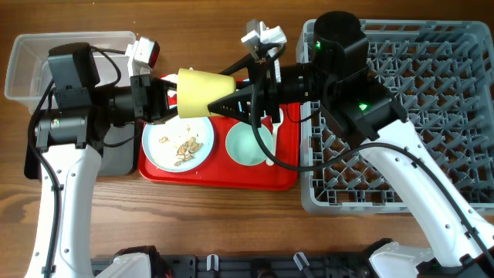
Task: Sort waste into correct bins and load items into the dishwasher rack
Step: 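Hand the yellow cup from the left gripper to the right gripper, then lower the yellow cup into the rack with the right gripper and release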
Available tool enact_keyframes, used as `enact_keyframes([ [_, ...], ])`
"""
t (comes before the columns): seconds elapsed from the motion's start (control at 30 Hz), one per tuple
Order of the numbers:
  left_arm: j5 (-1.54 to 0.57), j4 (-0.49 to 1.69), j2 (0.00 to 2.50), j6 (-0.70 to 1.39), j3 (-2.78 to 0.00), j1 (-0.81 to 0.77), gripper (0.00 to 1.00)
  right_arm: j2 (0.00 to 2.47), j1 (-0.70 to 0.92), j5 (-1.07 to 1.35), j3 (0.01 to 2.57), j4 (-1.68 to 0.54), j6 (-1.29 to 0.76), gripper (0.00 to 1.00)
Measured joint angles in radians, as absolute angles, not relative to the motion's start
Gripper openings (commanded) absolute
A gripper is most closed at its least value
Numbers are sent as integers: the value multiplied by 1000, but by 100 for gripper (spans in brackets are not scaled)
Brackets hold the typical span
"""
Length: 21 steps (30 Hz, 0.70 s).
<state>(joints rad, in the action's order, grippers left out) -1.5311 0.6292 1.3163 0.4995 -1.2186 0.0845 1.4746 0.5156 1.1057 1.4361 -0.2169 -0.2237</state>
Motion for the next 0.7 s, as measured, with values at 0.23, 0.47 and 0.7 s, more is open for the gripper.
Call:
enact_keyframes([
  [0.23, -1468, 580, 1320, 507, -1217, 88, 100, 1446, 494, 1012, 1445, -427, -204, 50],
  [0.47, -1159, 607, 1330, 508, -1217, 85, 100, 1295, 310, 440, 1446, -848, -254, 50],
  [0.7, -980, 651, 1330, 508, -1217, 85, 100, 1338, 267, 57, 1448, -1248, -411, 50],
])
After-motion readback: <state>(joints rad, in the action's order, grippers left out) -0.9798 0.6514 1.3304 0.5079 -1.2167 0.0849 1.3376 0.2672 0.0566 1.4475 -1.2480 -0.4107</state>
